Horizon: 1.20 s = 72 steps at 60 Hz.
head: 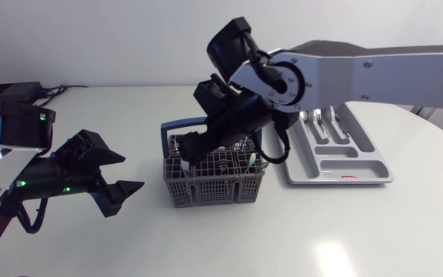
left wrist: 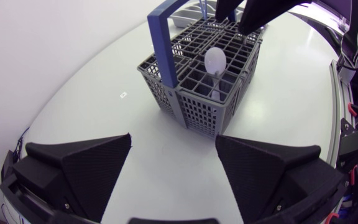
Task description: Unload the cutlery basket into the drawer organizer.
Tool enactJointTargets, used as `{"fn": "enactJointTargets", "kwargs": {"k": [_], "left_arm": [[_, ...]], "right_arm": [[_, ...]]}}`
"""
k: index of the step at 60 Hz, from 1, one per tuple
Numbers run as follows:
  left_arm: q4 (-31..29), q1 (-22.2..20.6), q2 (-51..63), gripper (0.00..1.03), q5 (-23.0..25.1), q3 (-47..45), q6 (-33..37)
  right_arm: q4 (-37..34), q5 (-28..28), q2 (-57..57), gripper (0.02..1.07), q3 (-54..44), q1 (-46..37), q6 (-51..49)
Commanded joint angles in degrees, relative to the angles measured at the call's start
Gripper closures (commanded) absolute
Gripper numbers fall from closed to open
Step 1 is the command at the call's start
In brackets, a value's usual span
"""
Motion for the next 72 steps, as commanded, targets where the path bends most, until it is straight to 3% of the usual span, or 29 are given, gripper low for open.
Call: {"fn": "enactJointTargets", "kwargs": {"k": [1, 17, 43, 51, 57, 72], "left_arm": [[0.88, 0.39, -1.01, 0.08, 0.28, -2.1, -0.09], [3.25, 1.27, -0.83, 0.08, 0.37, -3.24, -0.09], [6.15, 1.19, -0.74, 0.08, 0.37, -5.97, -0.53], [7.3, 1.27, -0.66, 0.08, 0.37, -6.76, -0.62], [7.82, 1.36, -0.57, 0.08, 0.37, -7.11, -0.53], [8.26, 1.36, -0.3, 0.08, 0.46, -7.2, -0.62]], "right_arm": [[-0.99, -0.54, 2.99, 0.18, 2.14, 0.96, 3.5], [0.86, -0.19, 5.71, 0.39, 1.79, 2.19, 8.16], [9.65, 7.55, 2.37, 0.4, -6.38, 5.71, 11.23], [12.73, 12.03, -0.35, 0.48, -8.23, 8.52, 11.32], [12.99, 14.4, -1.41, 0.48, -8.58, 9.4, 11.5], [13.52, 14.84, -0.35, 0.48, -9.02, 9.14, 11.94]]}}
